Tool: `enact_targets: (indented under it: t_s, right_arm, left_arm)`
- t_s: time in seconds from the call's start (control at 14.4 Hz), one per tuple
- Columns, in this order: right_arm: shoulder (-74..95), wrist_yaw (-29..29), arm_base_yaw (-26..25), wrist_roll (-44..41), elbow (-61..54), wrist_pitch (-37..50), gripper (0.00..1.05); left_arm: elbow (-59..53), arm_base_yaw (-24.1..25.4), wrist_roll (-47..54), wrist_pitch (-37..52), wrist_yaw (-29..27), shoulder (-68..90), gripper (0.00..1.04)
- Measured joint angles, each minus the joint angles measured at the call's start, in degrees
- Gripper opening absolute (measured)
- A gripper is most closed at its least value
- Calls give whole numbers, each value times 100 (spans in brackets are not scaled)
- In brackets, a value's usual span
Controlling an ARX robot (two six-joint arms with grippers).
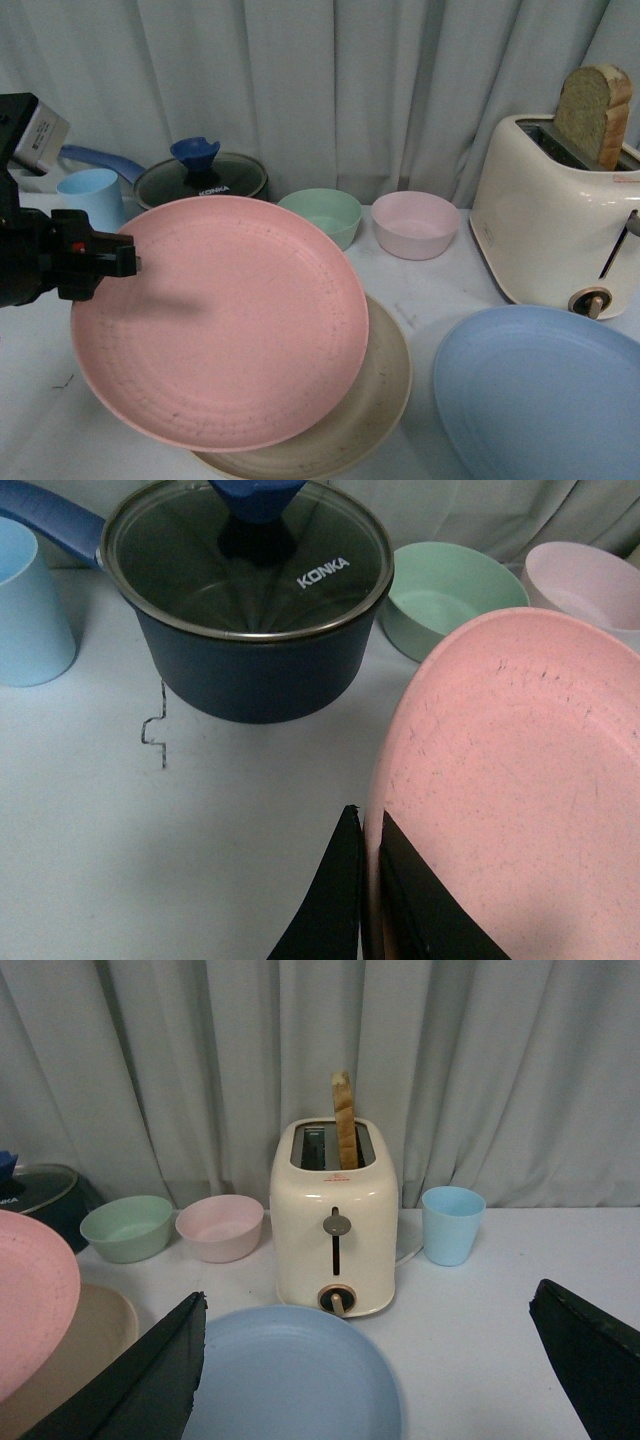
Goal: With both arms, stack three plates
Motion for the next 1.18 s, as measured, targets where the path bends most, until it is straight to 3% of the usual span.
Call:
enact_targets:
  t_s: [0.83, 0.9, 0.97, 1.18]
  right_arm:
    - [0, 0, 0, 2, 0, 0, 98]
    - [0, 0, 0, 0, 0, 0, 98]
    - [0, 0, 0, 0, 0, 0, 98]
    - [0, 0, 0, 0, 0, 0, 98]
  left_arm:
    - [240, -546, -507, 498, -398, 1176, 3]
    - [271, -588, -680, 431, -380, 1237, 8]
    - [308, -588, -863, 323, -378, 1239, 27]
    - [236, -487, -1047, 348, -402, 973, 59]
